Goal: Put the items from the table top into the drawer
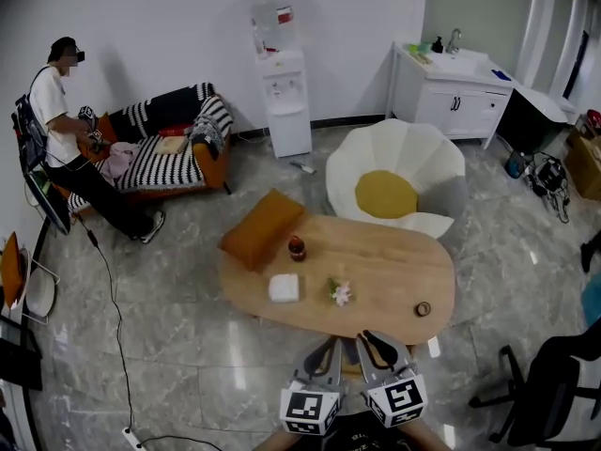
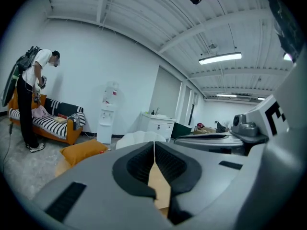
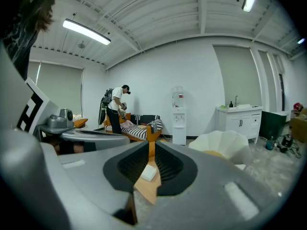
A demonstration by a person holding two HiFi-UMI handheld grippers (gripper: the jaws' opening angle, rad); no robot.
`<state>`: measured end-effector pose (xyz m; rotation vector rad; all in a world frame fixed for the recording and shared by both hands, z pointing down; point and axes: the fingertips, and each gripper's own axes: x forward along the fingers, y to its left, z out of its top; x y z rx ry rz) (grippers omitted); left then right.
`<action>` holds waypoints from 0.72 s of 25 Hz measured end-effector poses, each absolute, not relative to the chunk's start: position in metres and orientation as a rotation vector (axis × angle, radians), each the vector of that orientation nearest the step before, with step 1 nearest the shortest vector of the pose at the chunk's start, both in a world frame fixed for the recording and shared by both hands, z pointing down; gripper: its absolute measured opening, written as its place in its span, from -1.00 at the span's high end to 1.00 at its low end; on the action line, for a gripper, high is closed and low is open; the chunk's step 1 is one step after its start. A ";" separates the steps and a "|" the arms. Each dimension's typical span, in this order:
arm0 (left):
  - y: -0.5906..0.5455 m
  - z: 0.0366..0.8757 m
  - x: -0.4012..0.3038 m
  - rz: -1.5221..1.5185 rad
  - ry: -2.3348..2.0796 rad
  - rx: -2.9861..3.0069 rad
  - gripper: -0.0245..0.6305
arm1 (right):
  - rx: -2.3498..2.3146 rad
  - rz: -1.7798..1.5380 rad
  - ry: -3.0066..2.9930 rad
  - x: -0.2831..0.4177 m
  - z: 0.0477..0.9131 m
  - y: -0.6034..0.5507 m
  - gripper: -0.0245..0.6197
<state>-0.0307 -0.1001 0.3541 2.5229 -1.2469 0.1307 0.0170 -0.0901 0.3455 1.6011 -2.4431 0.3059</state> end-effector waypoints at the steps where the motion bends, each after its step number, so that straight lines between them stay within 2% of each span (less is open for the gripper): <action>1: -0.108 0.356 -0.033 0.141 -1.238 2.527 0.88 | 1.608 0.319 -2.438 0.015 0.347 -0.098 0.81; 6: -0.144 0.366 -0.043 0.195 -1.186 2.535 0.88 | 1.673 0.403 -2.412 0.004 0.353 -0.139 0.53; 18: -0.211 0.380 -0.054 0.231 -1.181 2.495 0.88 | 1.603 0.462 -2.352 0.000 0.383 -0.202 0.23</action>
